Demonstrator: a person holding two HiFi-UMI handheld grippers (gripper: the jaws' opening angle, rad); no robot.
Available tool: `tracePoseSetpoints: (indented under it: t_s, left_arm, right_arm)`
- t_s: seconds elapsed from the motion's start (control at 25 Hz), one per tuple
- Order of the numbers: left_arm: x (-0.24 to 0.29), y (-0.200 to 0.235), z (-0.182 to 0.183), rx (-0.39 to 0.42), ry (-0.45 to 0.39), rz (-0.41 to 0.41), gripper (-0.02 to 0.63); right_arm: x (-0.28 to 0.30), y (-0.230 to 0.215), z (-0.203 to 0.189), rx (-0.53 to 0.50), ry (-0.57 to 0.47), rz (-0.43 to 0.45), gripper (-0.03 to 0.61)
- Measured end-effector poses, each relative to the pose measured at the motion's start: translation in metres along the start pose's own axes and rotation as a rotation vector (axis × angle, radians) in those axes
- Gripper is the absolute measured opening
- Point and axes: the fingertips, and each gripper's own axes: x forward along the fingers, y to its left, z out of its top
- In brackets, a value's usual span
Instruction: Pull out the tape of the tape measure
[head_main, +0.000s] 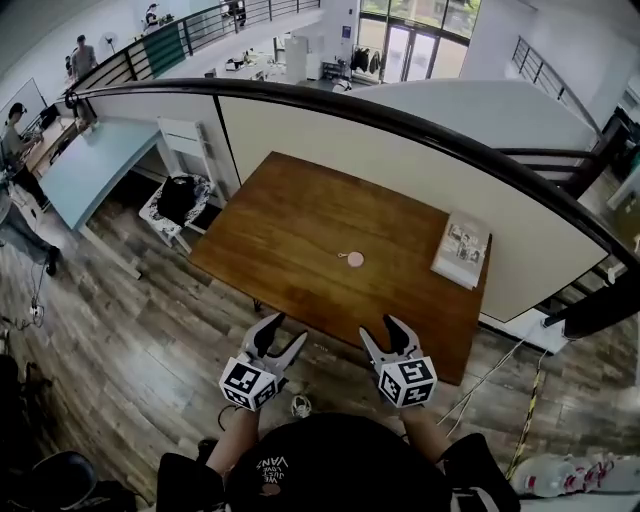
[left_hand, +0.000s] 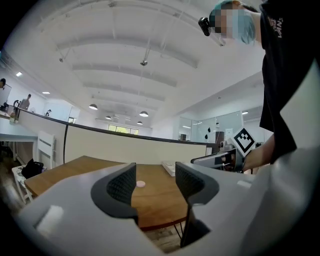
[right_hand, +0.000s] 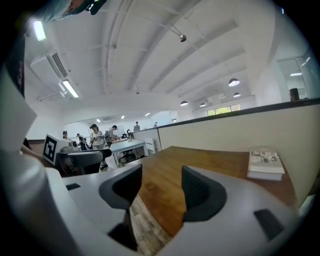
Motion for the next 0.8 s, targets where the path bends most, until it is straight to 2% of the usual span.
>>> tracePoseSetpoints:
  t_s: [0.4, 0.6, 0.8]
  left_arm:
    - [0.024, 0.061, 0.003, 0.020, 0.032, -0.158, 0.232]
    - [0.048, 0.075, -0.003, -0.013, 0.031, -0.181, 0.232]
    - [0.084, 0.079, -0.010, 0.000, 0.050, -0.202, 0.232]
  right_arm:
    - [0.045, -0.001, 0.004, 0.046, -0.012, -0.158, 0.218]
    - [0.060, -0.013, 0.004, 0.029, 0.014, -0.179, 0.218]
    - [0.075, -0.043, 0.001, 0.038, 0.047, -0.182, 0.218]
